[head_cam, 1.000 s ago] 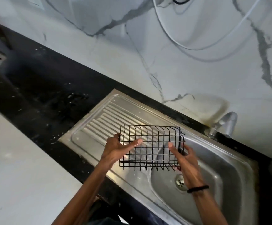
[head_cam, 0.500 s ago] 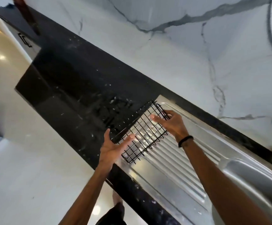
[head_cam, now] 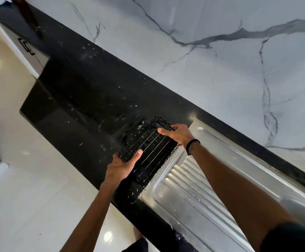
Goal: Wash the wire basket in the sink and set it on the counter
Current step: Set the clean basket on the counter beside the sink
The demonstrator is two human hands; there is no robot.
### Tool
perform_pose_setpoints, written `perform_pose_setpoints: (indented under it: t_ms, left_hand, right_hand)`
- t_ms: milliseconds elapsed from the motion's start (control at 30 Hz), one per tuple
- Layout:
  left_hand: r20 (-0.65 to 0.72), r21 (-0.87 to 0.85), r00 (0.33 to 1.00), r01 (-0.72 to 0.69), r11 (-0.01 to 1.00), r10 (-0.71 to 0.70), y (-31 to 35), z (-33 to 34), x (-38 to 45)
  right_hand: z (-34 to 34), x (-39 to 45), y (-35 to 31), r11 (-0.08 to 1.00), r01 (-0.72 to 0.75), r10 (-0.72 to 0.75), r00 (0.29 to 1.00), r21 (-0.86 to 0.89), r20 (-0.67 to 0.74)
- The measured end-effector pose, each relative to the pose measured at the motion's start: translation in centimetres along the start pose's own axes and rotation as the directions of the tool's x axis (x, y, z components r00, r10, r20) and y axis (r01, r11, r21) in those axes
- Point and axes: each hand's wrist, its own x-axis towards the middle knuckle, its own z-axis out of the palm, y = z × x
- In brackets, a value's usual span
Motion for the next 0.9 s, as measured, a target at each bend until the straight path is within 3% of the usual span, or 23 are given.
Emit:
perform_pose_setpoints:
  t_ms: [233, 433, 733, 900]
  left_hand:
    - [-0.018, 0.098, 1.000, 0.021, 0.995, -0.019, 0.2, -0.4, 2.0]
    - [-0.039, 0.192, 0.998, 0.049, 0.980, -0.042, 0.1, -0.2, 2.2]
    - [-0.059, 0.244, 0.998, 0.033, 0.969, -0.019, 0.3, -0.3, 1.6]
    - [-0.099, 0.252, 0.991, -0.062, 0.966, 0.089, -0.1, -0.6, 1.6]
  right_hand:
    - [0.9, 2.7, -0.7, 0.998, -0.017, 0.020, 0.999, -0.060, 0.046]
    - [1.5, 3.0, 0.0, 1.000, -0.016, 0.017, 1.000, -0.012, 0.027]
    - [2.1, 1.4, 0.7, 0.998, 0.039, -0.034, 0.994, 0.049, -0.102]
    - [2.8, 0.8, 1.4, 0.995, 0.063, -0.046, 0.980, 0.081, -0.192]
